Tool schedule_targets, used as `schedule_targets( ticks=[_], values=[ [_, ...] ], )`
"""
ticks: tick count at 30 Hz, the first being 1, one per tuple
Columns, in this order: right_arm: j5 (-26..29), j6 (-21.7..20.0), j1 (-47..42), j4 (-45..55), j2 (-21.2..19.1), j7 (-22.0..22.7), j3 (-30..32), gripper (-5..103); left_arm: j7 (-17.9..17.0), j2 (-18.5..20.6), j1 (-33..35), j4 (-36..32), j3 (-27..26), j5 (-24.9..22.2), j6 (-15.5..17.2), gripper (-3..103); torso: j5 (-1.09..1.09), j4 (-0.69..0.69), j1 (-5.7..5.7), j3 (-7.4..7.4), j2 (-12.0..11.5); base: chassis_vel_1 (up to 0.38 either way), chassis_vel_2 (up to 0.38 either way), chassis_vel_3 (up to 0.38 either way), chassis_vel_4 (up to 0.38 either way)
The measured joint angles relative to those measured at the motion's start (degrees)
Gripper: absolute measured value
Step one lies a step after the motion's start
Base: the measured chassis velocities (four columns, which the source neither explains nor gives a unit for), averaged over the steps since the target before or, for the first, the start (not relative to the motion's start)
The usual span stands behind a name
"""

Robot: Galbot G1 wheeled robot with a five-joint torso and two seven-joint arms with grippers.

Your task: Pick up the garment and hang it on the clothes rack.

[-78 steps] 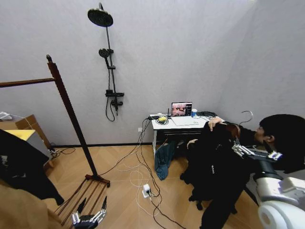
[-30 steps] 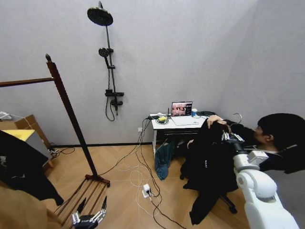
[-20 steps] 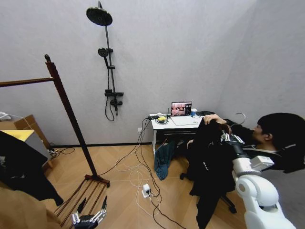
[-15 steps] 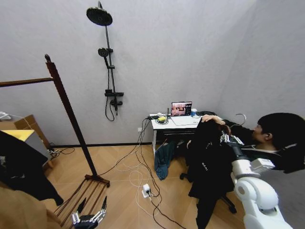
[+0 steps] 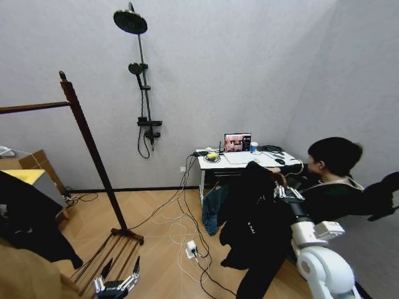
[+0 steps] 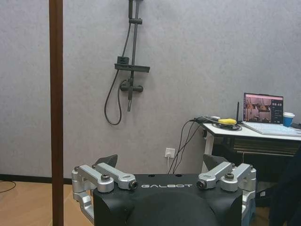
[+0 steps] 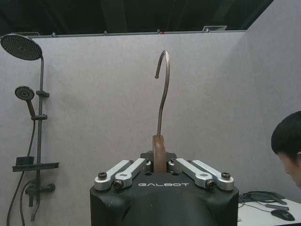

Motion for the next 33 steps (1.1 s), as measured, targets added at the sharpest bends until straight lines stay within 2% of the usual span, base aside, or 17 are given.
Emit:
schedule_targets(
  ticks=[10, 13, 18, 19, 23, 24, 26, 27, 30, 31, 33],
  values=[
    [-0.35, 1.12, -0.40, -1.03, 0.06, -0.56, -0.17, 10, -0.01, 0.00, 0.00, 0.00, 0.00, 0.00, 0.00, 100, 0.01, 0.02, 0.03, 0.02, -0.03, -0.167, 0.177, 0.182, -0.163],
    [-0.42, 1.31, -0.35, -1.29, 0.16, -0.72, -0.46, 10, 0.00, 0.00, 0.00, 0.00, 0.00, 0.00, 0.00, 100, -0.01, -0.01, 0.03, 0.01, -0.02, -0.278, 0.250, 0.251, -0.244],
    [-0.41, 1.24, 0.22, -1.85, 0.11, -0.83, -1.40, 10, 0.00, 0.00, 0.00, 0.00, 0.00, 0.00, 0.00, 100, 0.00, 0.02, 0.03, 0.01, -0.02, -0.300, 0.286, 0.293, -0.291],
    [-0.48, 1.27, 0.37, -1.98, 0.06, -0.94, -1.83, 10, 0.00, 0.00, -0.01, 0.00, 0.00, 0.00, 0.00, 100, -0.02, -0.01, 0.03, 0.01, -0.02, -0.325, 0.308, 0.345, -0.303],
    [-1.33, 1.72, 1.22, -2.97, -0.02, -1.59, -4.25, 10, -0.01, 0.00, -0.01, 0.00, 0.01, 0.00, 0.00, 100, 0.01, 0.04, 0.12, 0.04, -0.06, -0.243, 0.277, 0.280, -0.259],
    [-1.56, 1.90, 1.65, -3.46, -0.14, -1.78, -5.47, 10, 0.00, 0.01, -0.02, 0.00, 0.00, 0.00, 0.00, 100, -0.01, -0.02, 0.13, 0.04, -0.07, -0.221, 0.154, 0.009, -0.127],
    [-1.64, 1.99, 1.96, -3.80, -0.27, -1.89, -6.35, 10, 0.00, 0.01, -0.02, 0.00, 0.00, 0.00, 0.00, 100, -0.02, -0.02, 0.12, 0.03, -0.06, -0.175, 0.154, 0.009, -0.110],
    [-1.68, 2.03, 2.43, -4.14, -0.39, -1.95, -7.55, 10, 0.00, 0.00, -0.02, 0.00, 0.00, 0.00, 0.00, 100, 0.00, 0.03, 0.10, 0.03, -0.06, -0.128, 0.075, 0.049, -0.094],
    [-1.70, 2.03, 3.10, -4.28, -0.42, -1.96, -9.27, 10, 0.00, 0.00, -0.01, 0.00, 0.00, 0.00, 0.00, 100, 0.00, 0.03, 0.09, 0.04, -0.06, -0.025, 0.050, 0.033, 0.009],
    [-1.77, 1.99, 3.65, -4.25, -0.41, -1.95, -10.53, 10, -0.01, 0.00, 0.00, 0.00, 0.00, 0.00, 0.00, 100, 0.00, -0.02, 0.01, 0.01, -0.02, 0.013, -0.033, 0.009, 0.065],
    [-1.80, 1.80, 4.11, -4.00, -0.40, -1.96, -11.54, 10, 0.00, 0.00, 0.00, 0.00, 0.00, 0.00, 0.00, 100, 0.01, 0.01, -0.04, -0.01, 0.00, 0.077, -0.033, -0.038, 0.064]
  ],
)
